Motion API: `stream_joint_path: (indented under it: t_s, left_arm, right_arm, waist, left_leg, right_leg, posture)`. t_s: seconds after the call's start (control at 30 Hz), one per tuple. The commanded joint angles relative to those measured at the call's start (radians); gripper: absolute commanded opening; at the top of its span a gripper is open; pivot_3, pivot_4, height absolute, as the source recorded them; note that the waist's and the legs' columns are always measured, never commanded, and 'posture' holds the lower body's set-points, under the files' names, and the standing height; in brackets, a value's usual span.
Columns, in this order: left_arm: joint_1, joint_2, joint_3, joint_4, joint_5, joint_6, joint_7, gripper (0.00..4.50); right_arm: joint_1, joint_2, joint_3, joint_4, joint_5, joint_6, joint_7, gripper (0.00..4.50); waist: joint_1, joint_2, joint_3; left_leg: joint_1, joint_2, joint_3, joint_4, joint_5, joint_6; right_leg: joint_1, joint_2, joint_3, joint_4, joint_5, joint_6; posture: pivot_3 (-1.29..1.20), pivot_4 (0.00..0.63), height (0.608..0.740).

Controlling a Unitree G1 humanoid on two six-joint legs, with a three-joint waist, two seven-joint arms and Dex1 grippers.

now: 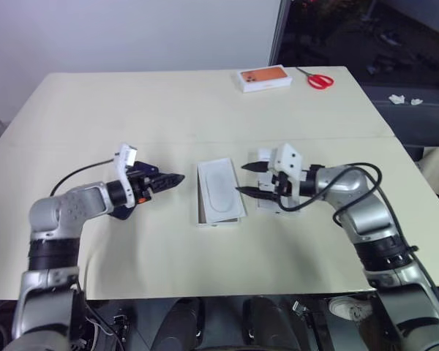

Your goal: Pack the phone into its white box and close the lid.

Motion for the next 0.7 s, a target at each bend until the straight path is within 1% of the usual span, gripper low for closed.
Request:
stream_joint_path:
  t_s: [0.03, 0.07, 0.1, 0.17, 0.23, 0.33, 0.43, 0.57, 0.7]
  left_arm:
    - [0.038, 0.013, 0.025, -0.072, 0.029, -0.145, -0.055, 4.5]
    - [0.049, 0.012, 0.037, -0.084, 0.04, -0.186, -0.051, 4.5]
    - [0.053, 0.004, 0.063, -0.088, 0.027, -0.202, -0.041, 4.5]
    - [0.054, -0.002, 0.089, -0.086, 0.011, -0.211, -0.026, 4.5]
    - [0.061, -0.002, 0.094, -0.089, 0.031, -0.236, -0.005, 4.5]
    - [0.078, -0.015, 0.11, -0.099, 0.022, -0.24, 0.017, 4.5]
    - [0.104, -0.018, 0.102, -0.122, 0.035, -0.258, 0.025, 4.5]
    - [0.116, -0.02, 0.087, -0.138, 0.054, -0.275, 0.036, 4.5]
    - [0.115, -0.029, 0.09, -0.156, 0.037, -0.255, 0.054, 4.5]
  right_arm:
    - [-0.032, 0.031, 0.034, -0.018, -0.03, -0.033, -0.027, 1.11]
    - [-0.036, 0.035, 0.055, -0.008, -0.057, -0.049, -0.032, 0.64]
    - [-0.035, 0.034, 0.087, 0.005, -0.1, -0.076, -0.041, 0.06]
    - [-0.03, 0.029, 0.13, 0.019, -0.154, -0.109, -0.047, 0.02]
    - [-0.023, 0.023, 0.173, 0.032, -0.198, -0.149, -0.044, 0.02]
    - [-0.026, 0.01, 0.252, 0.062, -0.297, -0.224, -0.038, 0.02]
    - [-0.043, 0.043, 0.269, 0.066, -0.29, -0.202, -0.022, 0.02]
    - [-0.06, 0.055, 0.289, 0.093, -0.311, -0.195, -0.006, 0.02]
    - [-0.08, 0.064, 0.322, 0.113, -0.354, -0.179, 0.011, 0.02]
  waist:
    - [0.005, 0.0, 0.0]
    - [0.007, 0.0, 0.0]
    - [0.008, 0.0, 0.0]
    - [0.007, 0.0, 0.0]
    - [0.006, 0.0, 0.0]
    - [0.003, 0.0, 0.0]
    - [0.0, 0.0, 0.0]
    - [0.002, 0.0, 0.0]
    - [0.003, 0.0, 0.0]
  left_leg:
    - [0.0, 0.0, 0.0, 0.0, 0.0, 0.0]
    - [0.0, 0.0, 0.0, -0.001, 0.0, 0.0]
    - [0.0, 0.0, -0.001, -0.001, -0.001, 0.001]
    - [0.0, 0.0, -0.001, 0.0, -0.002, 0.004]
    - [0.0, 0.0, -0.001, 0.001, -0.003, 0.004]
    - [0.0, 0.0, -0.001, 0.0, -0.002, 0.004]
    - [0.0, 0.0, -0.001, 0.0, -0.002, 0.003]
    - [0.0, 0.0, -0.001, 0.0, -0.002, 0.003]
    - [0.0, 0.0, -0.001, 0.001, -0.002, 0.004]
  right_leg:
    - [0.0, 0.0, 0.0, 0.0, 0.0, 0.0]
    - [0.0, 0.0, -0.001, 0.0, 0.0, 0.0]
    - [0.0, 0.0, -0.001, -0.001, 0.0, 0.0]
    - [0.0, -0.001, -0.001, -0.001, 0.0, 0.0]
    - [-0.001, -0.001, -0.001, -0.001, 0.0, 0.0]
    - [-0.001, 0.0, -0.002, 0.0, 0.0, 0.0]
    - [0.0, 0.0, -0.001, 0.0, 0.0, 0.0]
    - [0.0, 0.001, -0.001, 0.001, 0.0, 0.0]
    - [0.0, 0.001, -0.001, 0.001, 0.0, 0.0]
  posture:
    - [0.0, 0.15, 0.74]
    - [0.0, 0.15, 0.74]
    - [0.0, 0.15, 0.74]
    - [0.0, 0.15, 0.74]
    - [0.0, 0.15, 0.74]
    - [0.0, 0.15, 0.74]
    - [0.0, 0.15, 0.74]
    - [0.0, 0.15, 0.74]
    - [0.0, 0.15, 0.74]
